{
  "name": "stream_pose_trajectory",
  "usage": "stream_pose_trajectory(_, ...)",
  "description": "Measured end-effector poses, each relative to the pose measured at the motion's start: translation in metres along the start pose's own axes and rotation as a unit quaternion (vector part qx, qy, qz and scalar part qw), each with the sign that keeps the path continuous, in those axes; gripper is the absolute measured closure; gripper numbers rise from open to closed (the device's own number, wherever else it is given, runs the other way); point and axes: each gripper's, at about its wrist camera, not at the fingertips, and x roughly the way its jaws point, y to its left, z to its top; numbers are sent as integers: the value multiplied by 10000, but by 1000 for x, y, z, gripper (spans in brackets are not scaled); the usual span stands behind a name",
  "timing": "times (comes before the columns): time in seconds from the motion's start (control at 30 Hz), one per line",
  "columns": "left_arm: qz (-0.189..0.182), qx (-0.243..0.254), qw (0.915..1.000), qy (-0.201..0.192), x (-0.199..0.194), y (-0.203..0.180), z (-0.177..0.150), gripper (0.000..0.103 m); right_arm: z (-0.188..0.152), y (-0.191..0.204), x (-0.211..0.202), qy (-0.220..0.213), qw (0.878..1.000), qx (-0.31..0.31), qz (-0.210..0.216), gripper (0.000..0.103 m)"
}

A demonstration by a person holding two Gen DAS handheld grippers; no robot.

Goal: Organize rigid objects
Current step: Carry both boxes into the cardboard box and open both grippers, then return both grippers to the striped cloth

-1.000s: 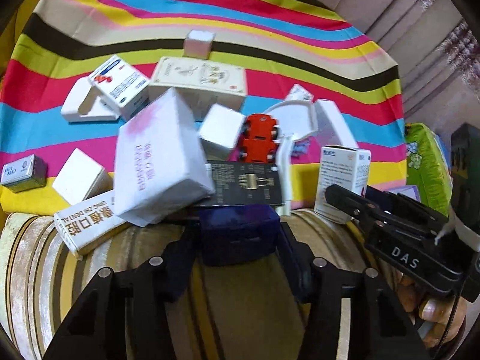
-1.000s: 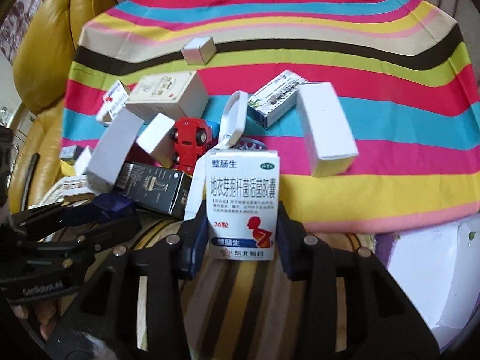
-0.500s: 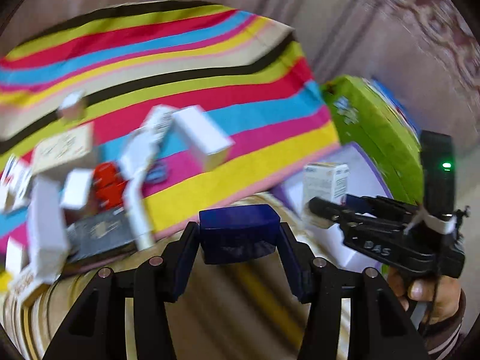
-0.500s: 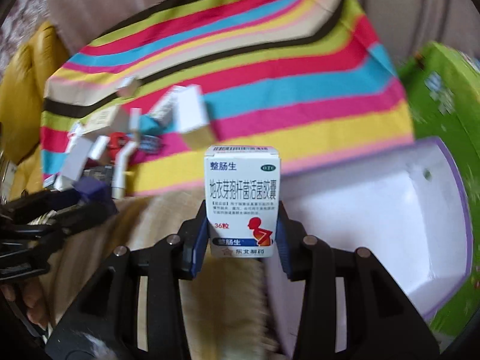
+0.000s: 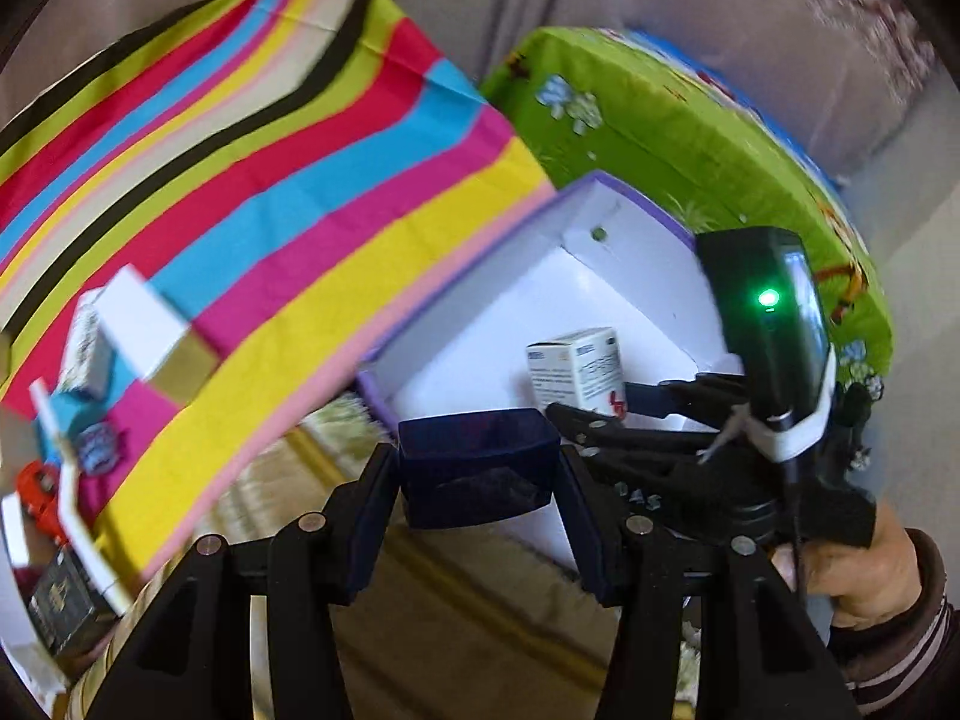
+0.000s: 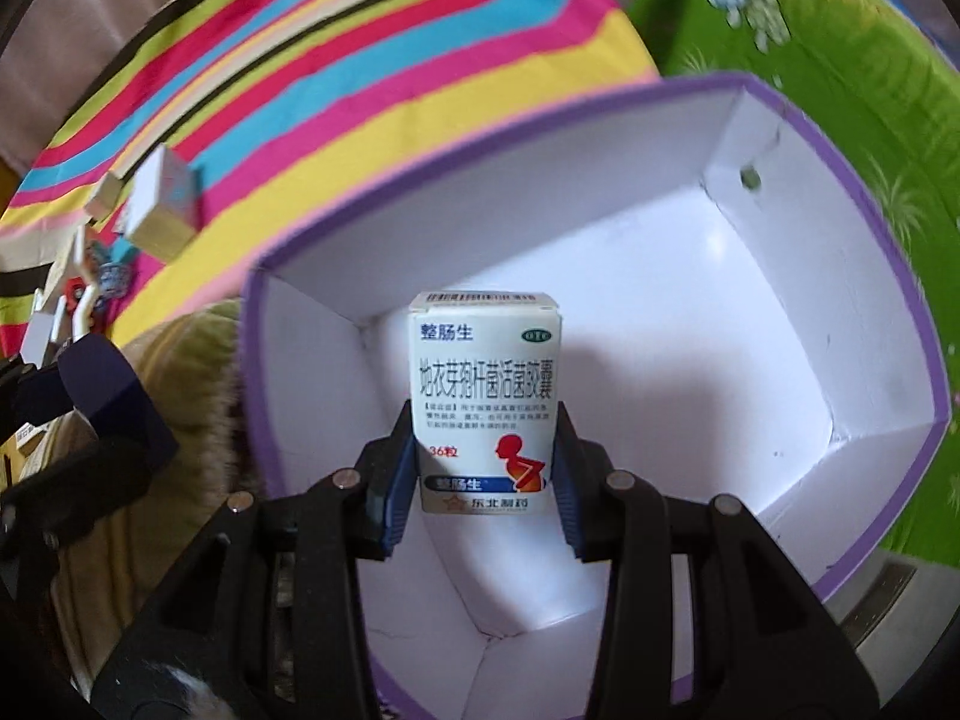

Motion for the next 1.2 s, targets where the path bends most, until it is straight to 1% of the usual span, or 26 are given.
stream_pose_trajectory(0.1, -61, 215, 9997, 98, 10, -10, 2, 50, -2, -6, 6, 83, 9999, 118, -12, 59)
stream_pose_trajectory(0.2, -141, 166, 9997, 112, 14, -10, 5, 49, -4, -9, 8, 129, 9998, 142, -4, 59)
stream_pose_trajectory(0.27, -331, 27, 9994, 114, 16, -5, 8, 45, -4, -11, 9, 169, 9997, 190, 29, 57)
stream_pose_trajectory(0.3, -430, -87, 9990, 100, 16, -1, 9, 36, -4, -12, 10, 194, 9995, 230, 62, 55)
stream_pose_trajectory(0.33, -499, -142, 9986, 95, 15, 2, 9, 30, -4, -13, 10, 210, 9994, 277, 74, 47)
stream_pose_trajectory(0.37, -592, -211, 9980, 85, 14, 5, 9, 29, -4, -14, 10, 212, 9993, 302, 54, 37)
stream_pose_trajectory(0.43, -684, -337, 9971, 37, 11, 10, 9, 29, -6, -16, 6, 161, 9994, 289, 119, 26)
stream_pose_trajectory(0.47, -703, -374, 9968, -9, 9, 11, 8, 29, -6, -15, 3, 109, 9994, 273, 176, 25)
stream_pose_trajectory(0.57, -854, -389, 9946, -438, -13, 17, 1, 29, -5, -5, -2, 9, 9995, 247, 206, 24)
stream_pose_trajectory(0.6, -831, -346, 9938, -647, -24, 19, -2, 29, -5, -2, -7, -102, 9994, 212, 251, 24)
stream_pose_trajectory(0.67, -648, -280, 9938, -855, -38, 23, -7, 29, -4, 3, -14, -256, 9994, 91, 211, 23)
stream_pose_trajectory(0.73, -267, -247, 9945, -984, -52, 31, -15, 29, -3, 8, -21, -418, 9990, -16, 160, 22)
stream_pose_trajectory(0.8, 17, -336, 9938, -1056, -63, 41, -24, 28, -2, 15, -29, -623, 9977, -177, 210, 21)
stream_pose_trajectory(0.87, 95, -488, 9921, -1154, -75, 55, -38, 29, -2, 23, -34, -755, 9962, -374, 242, 21)
stream_pose_trajectory(1.03, 449, -900, 9831, -1529, -117, 94, -81, 29, 4, 48, -42, -958, 9914, -806, 385, 21)
stream_pose_trajectory(1.13, 689, -1082, 9776, -1666, -139, 116, -110, 29, 3, 59, -51, -1090, 9876, -1023, 471, 21)
stream_pose_trajectory(1.2, 730, -1240, 9752, -1684, -152, 131, -129, 29, 3, 68, -58, -1141, 9849, -1191, 527, 21)
